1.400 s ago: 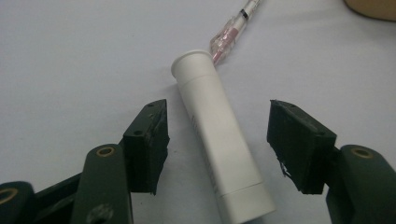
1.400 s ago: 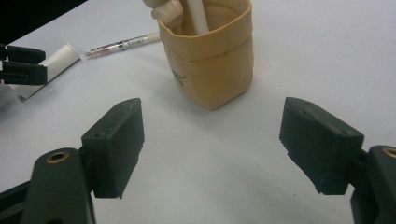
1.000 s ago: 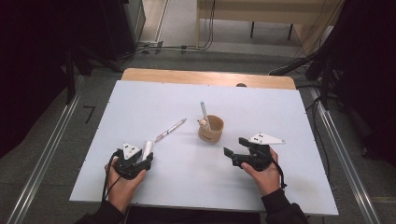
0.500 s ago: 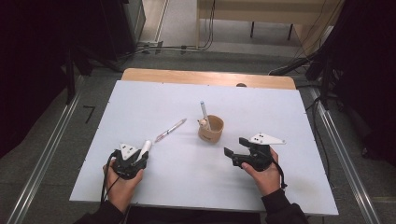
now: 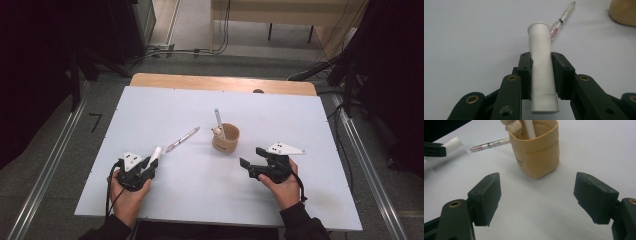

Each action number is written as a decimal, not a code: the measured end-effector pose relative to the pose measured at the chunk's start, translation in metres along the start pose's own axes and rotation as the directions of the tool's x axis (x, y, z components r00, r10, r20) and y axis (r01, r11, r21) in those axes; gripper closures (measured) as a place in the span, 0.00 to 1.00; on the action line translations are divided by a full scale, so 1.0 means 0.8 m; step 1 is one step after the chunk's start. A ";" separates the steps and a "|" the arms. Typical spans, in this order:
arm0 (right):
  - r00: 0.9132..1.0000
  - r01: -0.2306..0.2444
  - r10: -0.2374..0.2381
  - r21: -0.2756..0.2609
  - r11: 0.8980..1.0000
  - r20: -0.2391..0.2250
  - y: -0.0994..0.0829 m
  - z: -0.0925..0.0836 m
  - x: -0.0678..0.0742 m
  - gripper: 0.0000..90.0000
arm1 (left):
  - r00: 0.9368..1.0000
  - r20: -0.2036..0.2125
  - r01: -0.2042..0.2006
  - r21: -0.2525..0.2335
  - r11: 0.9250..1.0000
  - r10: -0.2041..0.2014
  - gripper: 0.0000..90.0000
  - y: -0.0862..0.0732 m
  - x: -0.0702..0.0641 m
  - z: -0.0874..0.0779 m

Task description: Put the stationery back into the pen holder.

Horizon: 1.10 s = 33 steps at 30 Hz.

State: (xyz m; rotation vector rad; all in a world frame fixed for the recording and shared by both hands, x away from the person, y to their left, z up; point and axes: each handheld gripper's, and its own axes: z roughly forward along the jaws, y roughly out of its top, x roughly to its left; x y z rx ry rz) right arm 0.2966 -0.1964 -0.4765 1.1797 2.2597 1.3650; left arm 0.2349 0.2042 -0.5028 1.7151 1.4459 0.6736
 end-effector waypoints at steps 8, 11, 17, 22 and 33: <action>1.000 0.001 -0.001 -0.005 1.000 -0.005 0.001 0.000 0.001 0.23 | 0.999 0.052 -0.006 -0.032 0.999 0.007 0.80 0.005 -0.009 -0.006; 1.000 0.004 -0.004 -0.005 1.000 -0.004 0.001 0.001 0.002 0.23 | 0.997 0.075 -0.005 -0.037 0.999 0.007 0.80 0.007 -0.014 -0.007; 1.000 0.001 -0.001 -0.004 1.000 -0.004 0.002 0.003 0.003 0.23 | 0.994 0.110 -0.016 -0.053 0.998 0.022 0.80 0.013 -0.026 -0.006; 1.000 0.001 -0.001 -0.009 1.000 -0.009 0.003 0.004 0.004 0.23 | 0.989 0.144 -0.023 -0.069 0.997 0.033 0.80 0.018 -0.038 -0.002; 1.000 0.002 -0.002 -0.022 1.000 -0.029 0.010 0.006 0.012 0.23 | 0.975 0.214 -0.043 -0.097 0.994 0.063 0.80 0.028 -0.061 0.005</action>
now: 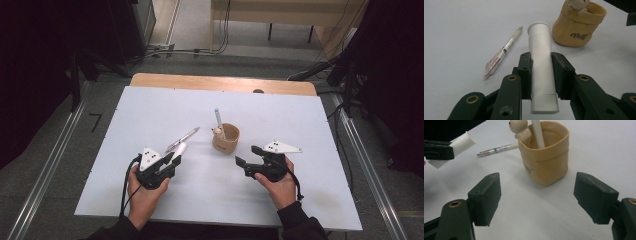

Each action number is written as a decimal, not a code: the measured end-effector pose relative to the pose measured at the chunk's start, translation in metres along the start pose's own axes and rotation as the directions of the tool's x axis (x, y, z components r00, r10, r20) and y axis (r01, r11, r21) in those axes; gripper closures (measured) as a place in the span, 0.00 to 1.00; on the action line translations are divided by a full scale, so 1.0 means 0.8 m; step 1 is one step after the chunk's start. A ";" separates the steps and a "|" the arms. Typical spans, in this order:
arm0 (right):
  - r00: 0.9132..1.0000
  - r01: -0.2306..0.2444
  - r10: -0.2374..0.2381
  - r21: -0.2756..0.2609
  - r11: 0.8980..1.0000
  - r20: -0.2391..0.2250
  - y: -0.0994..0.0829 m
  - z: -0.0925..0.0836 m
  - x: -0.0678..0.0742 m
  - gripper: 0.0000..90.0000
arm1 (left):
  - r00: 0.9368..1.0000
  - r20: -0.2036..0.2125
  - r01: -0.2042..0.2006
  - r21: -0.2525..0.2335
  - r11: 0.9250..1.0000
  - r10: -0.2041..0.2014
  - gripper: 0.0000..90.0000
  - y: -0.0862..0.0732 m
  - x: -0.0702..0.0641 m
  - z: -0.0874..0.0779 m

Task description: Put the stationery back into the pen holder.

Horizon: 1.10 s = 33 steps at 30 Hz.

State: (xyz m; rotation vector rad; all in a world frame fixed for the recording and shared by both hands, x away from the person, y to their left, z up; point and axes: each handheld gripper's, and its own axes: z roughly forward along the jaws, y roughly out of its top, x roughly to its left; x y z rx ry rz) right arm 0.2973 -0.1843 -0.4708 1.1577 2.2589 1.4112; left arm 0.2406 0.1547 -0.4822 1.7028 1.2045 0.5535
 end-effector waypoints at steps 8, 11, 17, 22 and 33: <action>1.000 0.002 -0.003 -0.007 1.000 -0.013 0.005 0.005 0.006 0.23 | 0.999 0.041 -0.012 -0.014 1.000 0.012 0.80 0.006 -0.017 0.011; 1.000 0.001 -0.001 -0.008 1.000 -0.014 0.007 0.006 0.006 0.23 | 0.998 0.059 -0.017 -0.018 1.000 0.018 0.80 0.008 -0.023 0.015; 1.000 -0.004 0.004 -0.017 1.000 -0.030 0.011 0.009 0.008 0.23 | 0.995 0.094 -0.025 -0.036 0.999 0.028 0.80 0.015 -0.039 0.025; 0.999 -0.006 0.005 -0.020 1.000 -0.033 0.013 0.011 0.010 0.23 | 0.992 0.120 -0.044 -0.043 0.998 0.049 0.80 0.018 -0.054 0.034; 0.999 -0.011 0.010 -0.029 1.000 -0.039 0.019 0.018 0.013 0.23 | 0.986 0.151 -0.065 -0.052 0.997 0.072 0.80 0.021 -0.075 0.051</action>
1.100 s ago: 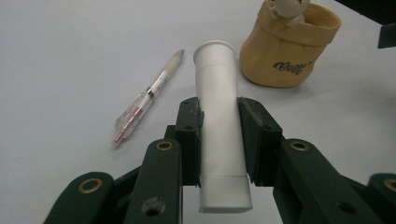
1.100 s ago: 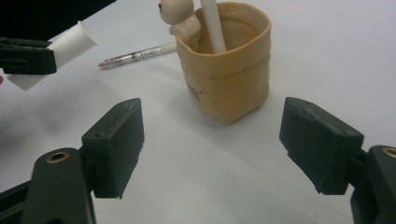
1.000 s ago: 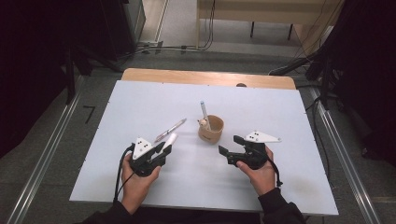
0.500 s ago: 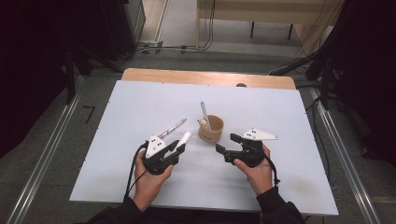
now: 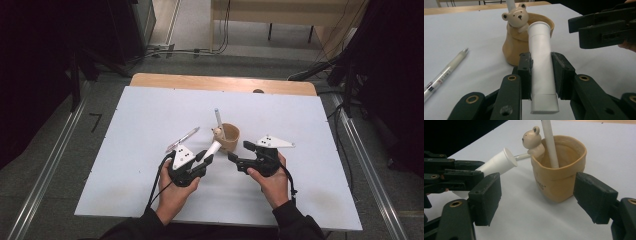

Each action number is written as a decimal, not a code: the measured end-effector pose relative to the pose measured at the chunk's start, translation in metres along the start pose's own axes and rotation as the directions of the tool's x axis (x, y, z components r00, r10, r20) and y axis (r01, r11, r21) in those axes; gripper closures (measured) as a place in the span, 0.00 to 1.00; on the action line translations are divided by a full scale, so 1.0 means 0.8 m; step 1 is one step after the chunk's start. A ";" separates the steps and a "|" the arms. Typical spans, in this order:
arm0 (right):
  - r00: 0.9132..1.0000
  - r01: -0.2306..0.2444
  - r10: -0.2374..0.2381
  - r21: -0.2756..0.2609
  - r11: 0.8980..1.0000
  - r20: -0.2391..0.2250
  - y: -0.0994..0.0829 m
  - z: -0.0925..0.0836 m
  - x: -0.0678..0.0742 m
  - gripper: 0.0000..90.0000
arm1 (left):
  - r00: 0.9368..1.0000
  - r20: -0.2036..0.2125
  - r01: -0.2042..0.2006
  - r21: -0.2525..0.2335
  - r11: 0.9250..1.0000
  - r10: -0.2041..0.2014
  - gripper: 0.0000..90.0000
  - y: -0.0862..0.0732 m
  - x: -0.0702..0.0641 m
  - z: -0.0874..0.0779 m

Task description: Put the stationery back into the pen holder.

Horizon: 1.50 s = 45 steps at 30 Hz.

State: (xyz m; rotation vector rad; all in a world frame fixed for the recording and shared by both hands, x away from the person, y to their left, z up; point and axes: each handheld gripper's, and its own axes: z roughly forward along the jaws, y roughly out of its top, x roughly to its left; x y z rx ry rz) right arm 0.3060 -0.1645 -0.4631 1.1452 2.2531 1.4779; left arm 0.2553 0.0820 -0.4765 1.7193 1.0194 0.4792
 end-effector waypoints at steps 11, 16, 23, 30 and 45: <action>0.999 -0.028 0.028 -0.018 0.999 -0.025 0.007 0.005 0.001 0.24 | 1.000 0.015 -0.008 -0.008 1.000 0.008 0.80 0.003 -0.010 0.012; 0.998 -0.048 0.047 -0.025 0.999 -0.048 0.009 0.009 0.002 0.25 | 0.999 0.031 -0.013 -0.015 1.000 0.013 0.80 0.005 -0.017 0.016; 0.990 -0.111 0.108 -0.034 0.993 -0.093 0.010 0.013 0.000 0.26 | 0.999 0.041 -0.012 -0.030 0.999 0.013 0.80 0.008 -0.023 0.018; 0.983 -0.143 0.137 -0.043 0.989 -0.123 0.010 0.016 -0.001 0.29 | 0.998 0.056 -0.011 -0.043 0.999 0.013 0.80 0.010 -0.028 0.018; 0.959 -0.205 0.192 -0.039 0.978 -0.206 0.010 0.021 0.001 0.50 | 0.998 0.064 0.003 -0.064 0.998 0.001 0.80 0.010 -0.028 0.017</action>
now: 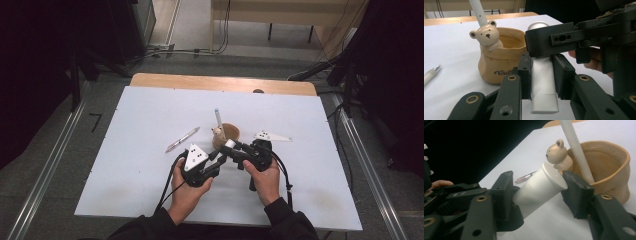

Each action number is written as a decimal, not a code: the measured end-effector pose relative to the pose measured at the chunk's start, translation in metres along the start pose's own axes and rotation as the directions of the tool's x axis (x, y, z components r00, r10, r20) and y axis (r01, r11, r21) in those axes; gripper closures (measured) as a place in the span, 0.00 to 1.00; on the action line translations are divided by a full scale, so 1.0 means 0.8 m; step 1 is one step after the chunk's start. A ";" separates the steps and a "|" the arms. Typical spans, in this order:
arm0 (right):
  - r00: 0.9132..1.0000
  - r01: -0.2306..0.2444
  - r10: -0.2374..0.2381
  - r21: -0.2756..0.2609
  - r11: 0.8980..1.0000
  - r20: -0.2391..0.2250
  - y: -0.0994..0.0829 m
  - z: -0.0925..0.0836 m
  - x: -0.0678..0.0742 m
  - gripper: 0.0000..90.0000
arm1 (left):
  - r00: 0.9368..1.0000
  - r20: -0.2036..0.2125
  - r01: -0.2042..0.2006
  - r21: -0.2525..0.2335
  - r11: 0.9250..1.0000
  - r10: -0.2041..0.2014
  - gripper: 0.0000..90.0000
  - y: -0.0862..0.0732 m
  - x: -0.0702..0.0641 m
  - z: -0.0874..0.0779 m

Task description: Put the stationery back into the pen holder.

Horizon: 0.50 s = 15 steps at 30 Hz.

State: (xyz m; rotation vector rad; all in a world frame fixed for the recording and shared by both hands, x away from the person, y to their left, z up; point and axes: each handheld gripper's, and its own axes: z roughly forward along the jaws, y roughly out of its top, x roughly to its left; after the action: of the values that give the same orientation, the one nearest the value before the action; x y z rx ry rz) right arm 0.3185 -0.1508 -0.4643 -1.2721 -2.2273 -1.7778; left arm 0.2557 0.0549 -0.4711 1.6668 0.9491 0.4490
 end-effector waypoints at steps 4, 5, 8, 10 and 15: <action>1.000 -0.014 0.014 -0.017 1.000 -0.008 0.002 -0.002 -0.002 0.58 | 1.000 0.003 0.002 0.008 1.000 -0.002 0.80 -0.002 0.000 0.001; 1.000 -0.015 0.015 -0.019 1.000 -0.010 0.002 -0.003 -0.002 0.60 | 1.000 0.004 0.004 0.010 1.000 -0.004 0.80 -0.002 0.000 0.002; 1.000 -0.021 0.020 -0.026 0.999 -0.014 0.003 -0.004 -0.003 0.66 | 1.000 0.007 0.006 0.019 1.000 -0.006 0.80 -0.005 0.000 0.004; 0.999 -0.029 0.028 -0.029 0.999 -0.024 0.003 -0.005 -0.003 0.69 | 1.000 0.010 0.008 0.024 1.000 -0.008 0.80 -0.006 0.000 0.005; 1.000 -0.016 0.015 -0.026 1.000 -0.022 0.004 -0.006 -0.002 0.69 | 1.000 0.013 0.009 0.025 1.000 -0.010 0.80 -0.006 0.000 0.005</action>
State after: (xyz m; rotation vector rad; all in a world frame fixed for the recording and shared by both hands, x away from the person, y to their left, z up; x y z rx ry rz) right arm 0.3193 -0.1554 -0.4613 -1.2652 -2.1842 -1.8127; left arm 0.2564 0.0526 -0.4769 1.6855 0.9563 0.4211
